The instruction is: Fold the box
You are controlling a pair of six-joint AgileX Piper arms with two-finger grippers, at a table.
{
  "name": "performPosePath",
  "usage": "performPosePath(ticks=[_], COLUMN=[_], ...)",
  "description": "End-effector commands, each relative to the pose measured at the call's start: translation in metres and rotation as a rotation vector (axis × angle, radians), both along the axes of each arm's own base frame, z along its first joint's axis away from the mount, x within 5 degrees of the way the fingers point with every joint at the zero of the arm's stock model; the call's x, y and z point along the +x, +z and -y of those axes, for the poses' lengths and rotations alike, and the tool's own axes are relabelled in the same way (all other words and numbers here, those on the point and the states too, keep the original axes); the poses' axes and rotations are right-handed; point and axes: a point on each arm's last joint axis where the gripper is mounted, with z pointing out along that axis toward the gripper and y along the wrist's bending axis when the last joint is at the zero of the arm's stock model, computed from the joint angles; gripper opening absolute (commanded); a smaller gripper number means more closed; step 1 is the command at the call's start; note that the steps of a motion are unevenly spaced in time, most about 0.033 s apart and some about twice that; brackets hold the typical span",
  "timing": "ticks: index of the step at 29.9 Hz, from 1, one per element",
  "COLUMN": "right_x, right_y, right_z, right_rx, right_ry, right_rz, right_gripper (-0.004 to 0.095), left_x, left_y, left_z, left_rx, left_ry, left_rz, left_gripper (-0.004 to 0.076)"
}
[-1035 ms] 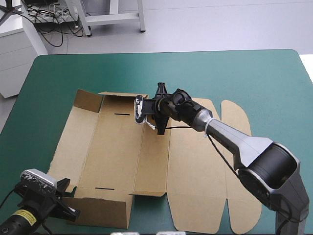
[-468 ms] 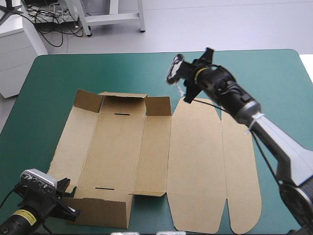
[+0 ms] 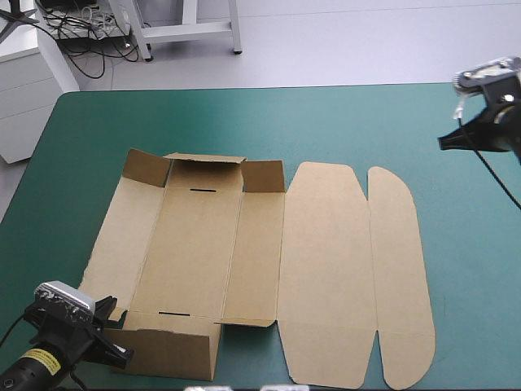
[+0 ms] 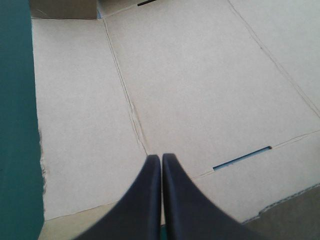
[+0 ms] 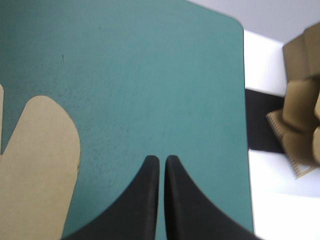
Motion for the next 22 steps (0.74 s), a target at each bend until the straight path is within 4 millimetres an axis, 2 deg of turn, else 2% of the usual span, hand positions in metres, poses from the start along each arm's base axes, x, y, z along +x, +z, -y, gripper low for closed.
performPosePath(ticks=[1,4,6,15,18,22], right_x=[-0.035,-0.058,-0.072,-0.129,-0.146,-0.158], right_y=[0.015,0.001,-0.010,-0.060,-0.069,-0.073], right_z=[0.022,0.034,0.035,0.011,0.003,-0.002], right_rx=[0.145,0.237,0.296,0.408,0.411,0.340], right_ry=[-0.084,-0.161,-0.187,-0.180,-0.169,-0.124], right_rz=[0.089,0.022,0.009,-0.094,-0.080,-0.052], right_gripper=[-0.0020,-0.0020,-0.0020,-0.0020,-0.0020,-0.0020], left_x=[0.003,0.003,0.003,0.003,0.004,0.010], left_y=[0.015,0.015,0.015,0.015,0.015,0.023], left_z=[0.002,0.002,0.002,0.002,0.001,0.002], left_rx=[-0.039,-0.041,-0.046,-0.103,-0.119,-0.136], left_ry=[-0.001,0.001,0.004,0.041,0.060,0.091], left_rz=[0.074,0.073,0.072,0.049,0.042,0.031], left_gripper=[-0.0010,-0.0010,-0.0010,-0.0010,-0.0010,-0.0010])
